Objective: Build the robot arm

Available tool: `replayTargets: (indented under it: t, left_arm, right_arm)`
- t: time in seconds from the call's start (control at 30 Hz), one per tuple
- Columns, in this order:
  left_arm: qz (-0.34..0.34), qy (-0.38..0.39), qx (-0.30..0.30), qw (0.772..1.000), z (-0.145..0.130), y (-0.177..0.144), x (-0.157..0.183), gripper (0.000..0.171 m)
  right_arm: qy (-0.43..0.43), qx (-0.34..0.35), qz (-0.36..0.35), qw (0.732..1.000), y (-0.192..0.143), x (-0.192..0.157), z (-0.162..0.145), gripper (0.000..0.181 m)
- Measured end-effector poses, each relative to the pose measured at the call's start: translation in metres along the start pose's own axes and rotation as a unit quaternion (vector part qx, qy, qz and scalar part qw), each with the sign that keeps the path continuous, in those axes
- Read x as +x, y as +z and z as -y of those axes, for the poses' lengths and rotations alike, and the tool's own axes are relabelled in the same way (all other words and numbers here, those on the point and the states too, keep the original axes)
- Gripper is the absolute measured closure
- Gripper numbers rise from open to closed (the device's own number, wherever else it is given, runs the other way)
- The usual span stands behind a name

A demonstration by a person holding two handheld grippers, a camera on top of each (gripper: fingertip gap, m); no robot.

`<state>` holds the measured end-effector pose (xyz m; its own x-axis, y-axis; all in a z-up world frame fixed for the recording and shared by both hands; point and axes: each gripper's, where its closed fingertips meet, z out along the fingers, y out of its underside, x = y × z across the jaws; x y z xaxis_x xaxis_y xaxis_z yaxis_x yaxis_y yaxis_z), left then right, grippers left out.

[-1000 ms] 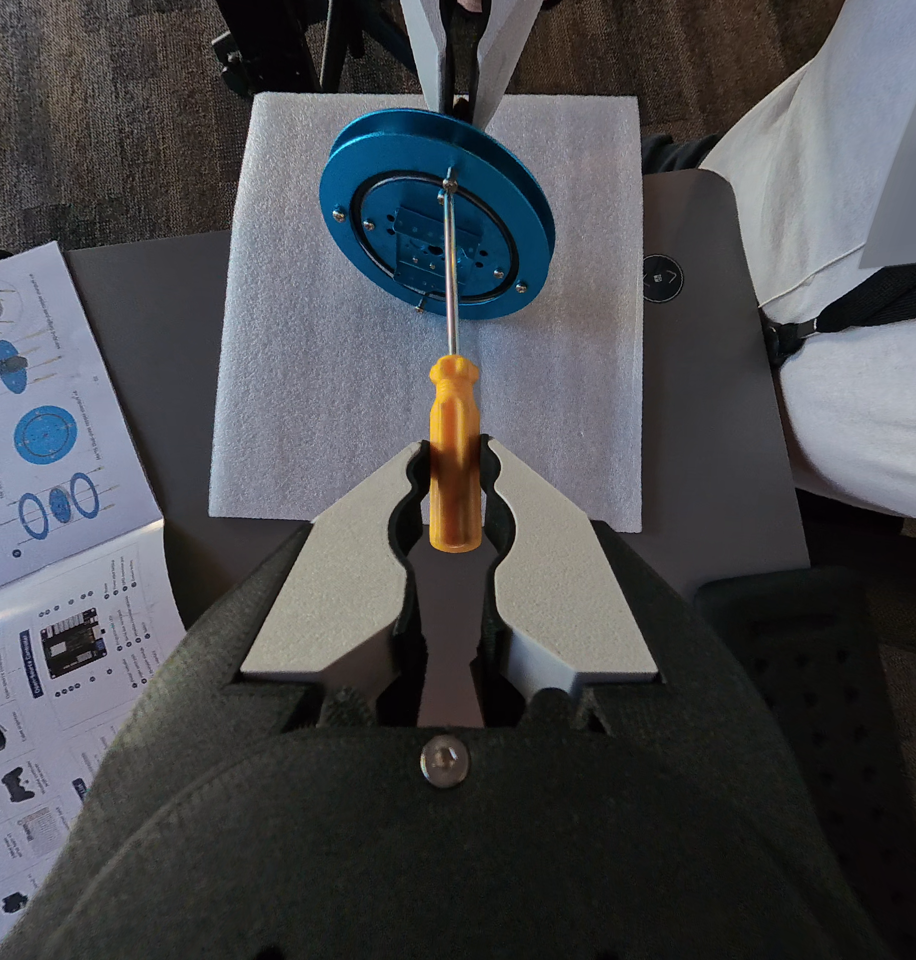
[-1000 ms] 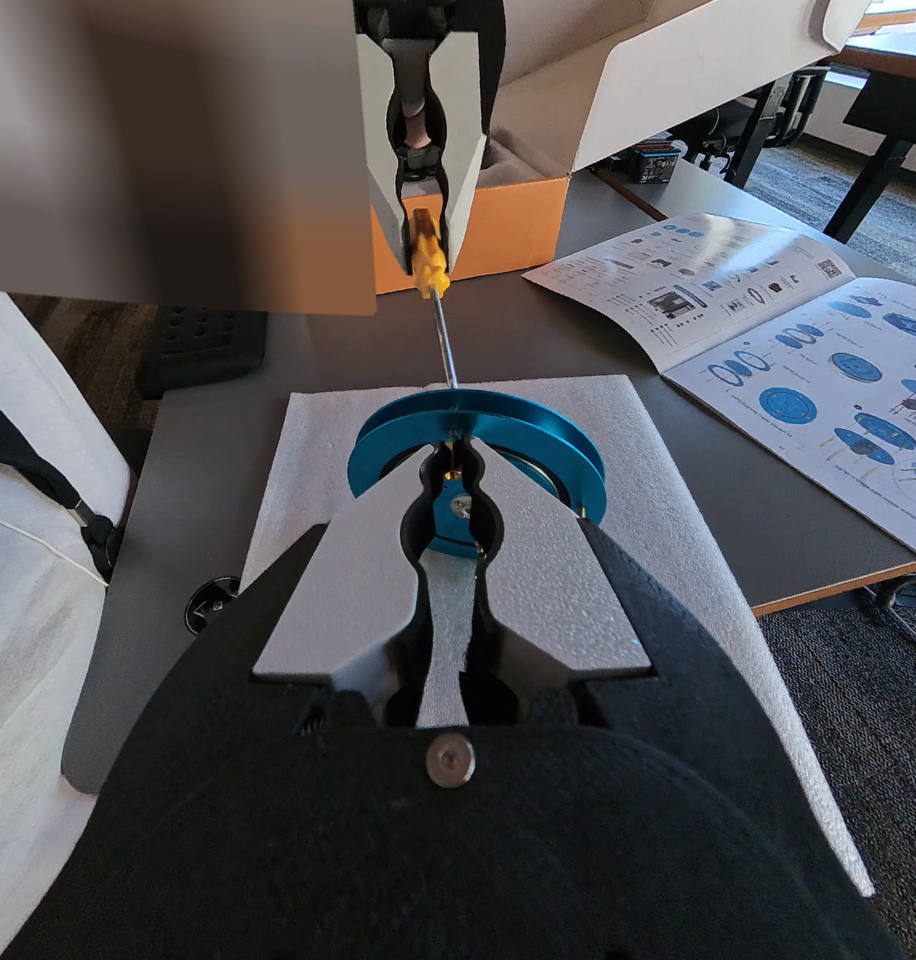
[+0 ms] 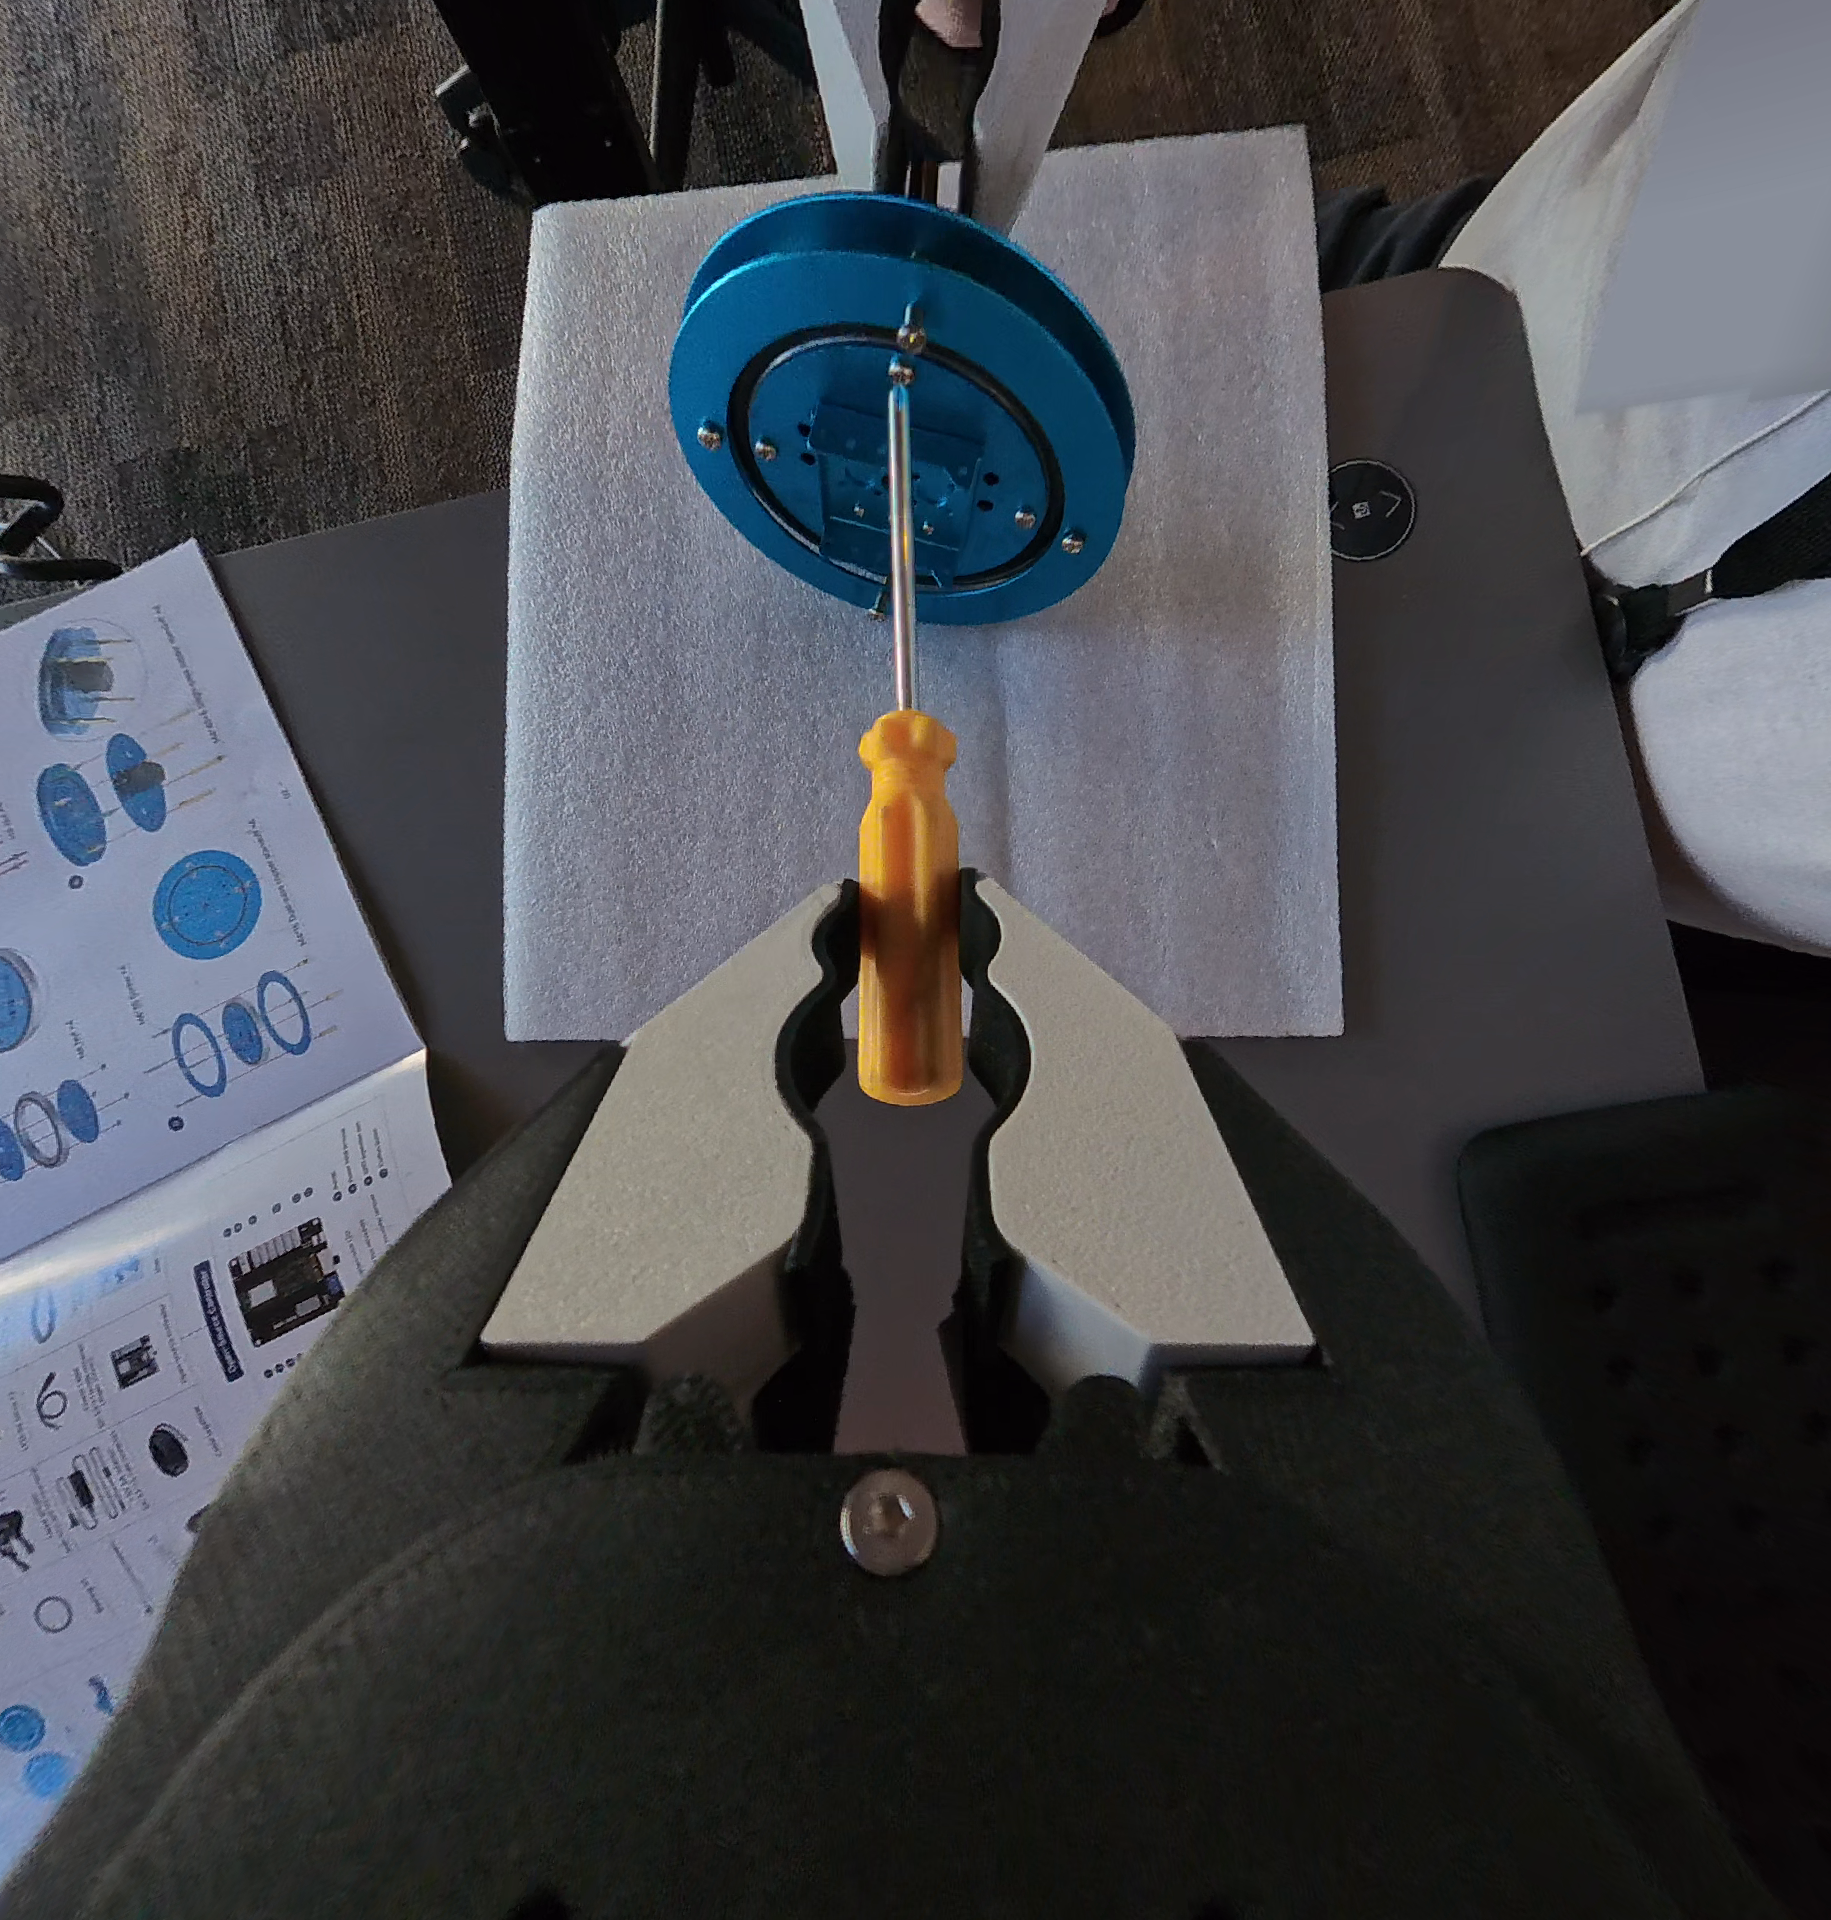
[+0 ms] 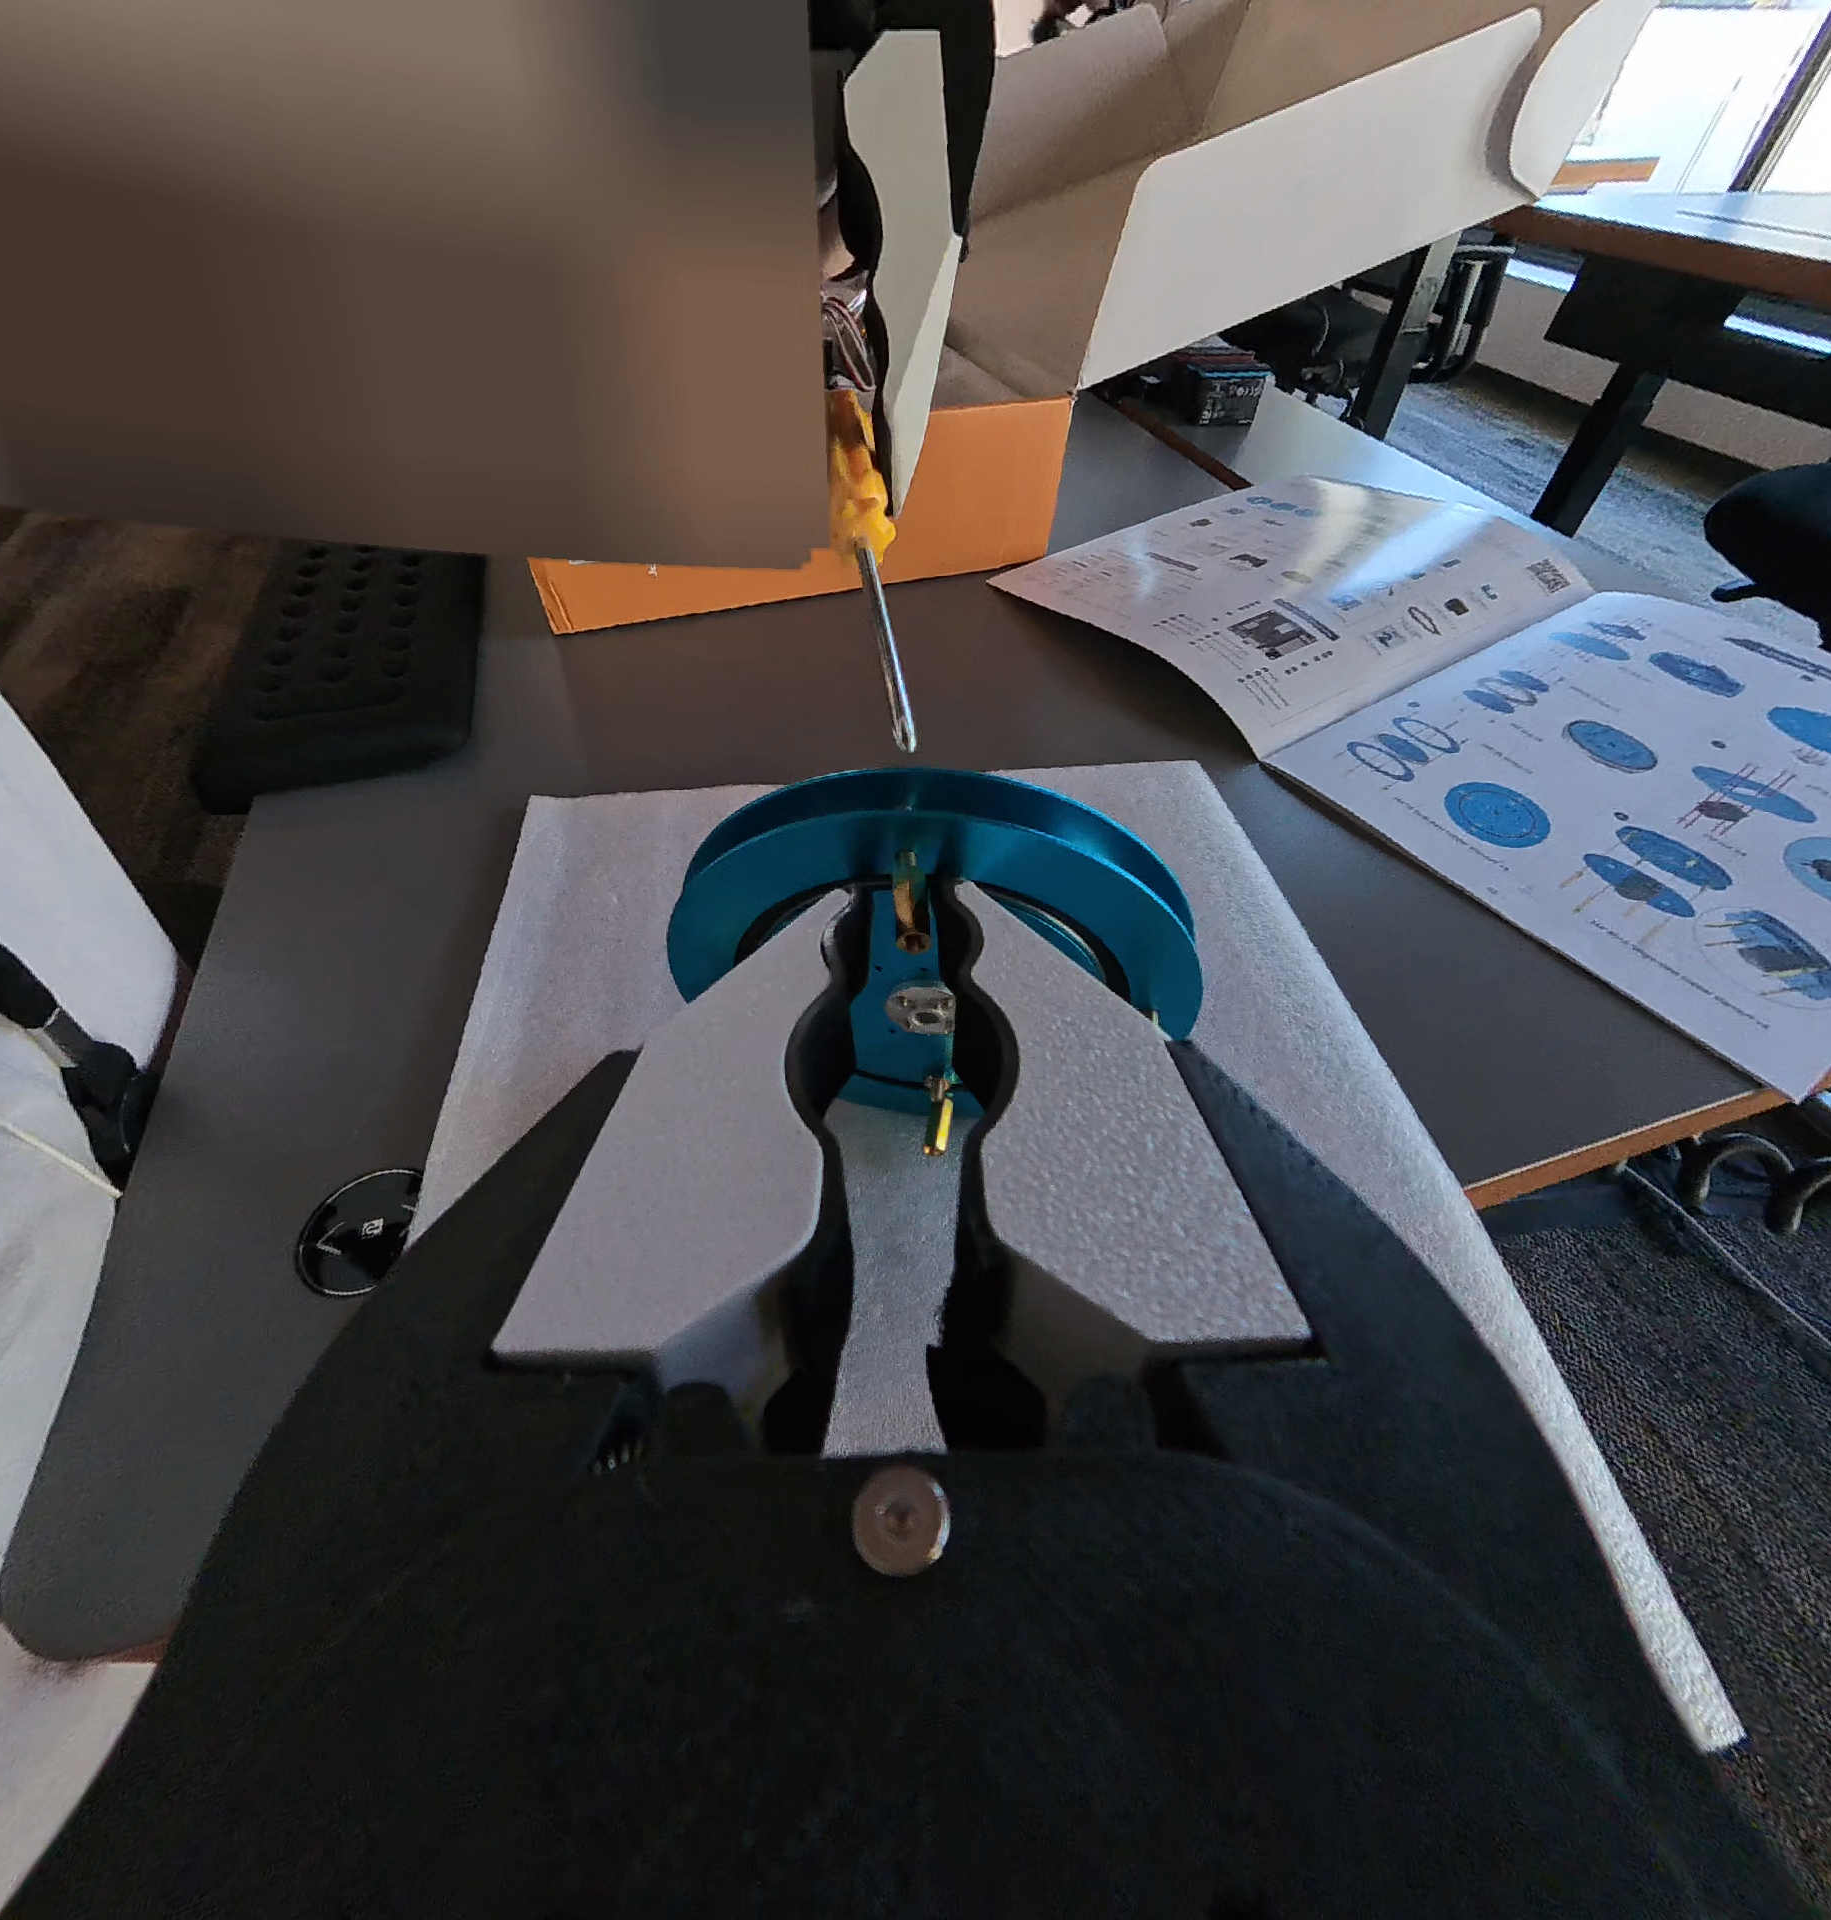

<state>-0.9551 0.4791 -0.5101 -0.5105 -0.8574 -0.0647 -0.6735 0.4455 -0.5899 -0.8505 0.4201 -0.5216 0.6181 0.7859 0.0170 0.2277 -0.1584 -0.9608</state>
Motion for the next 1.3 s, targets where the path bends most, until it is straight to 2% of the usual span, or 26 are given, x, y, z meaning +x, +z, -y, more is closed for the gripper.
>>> replayTargets:
  t: [0.07,0.87,1.3]
  left_arm:
    - [-0.007,-0.004,0.012,1.0,0.004,0.0,0.002,0.154]
    - [-0.007,-0.017,0.033,0.999,-0.01,0.004,0.001,0.154]
    - [-0.045,-0.047,0.045,0.997,-0.024,0.018,0.004,0.154]
  right_arm:
    - [-0.003,0.0,-0.006,1.0,0.0,0.001,0.0,0.178]
    - [-0.02,-0.013,0.023,0.999,0.015,0.002,0.005,0.178]
    - [-0.003,-0.013,0.057,0.998,0.019,0.004,0.007,0.178]
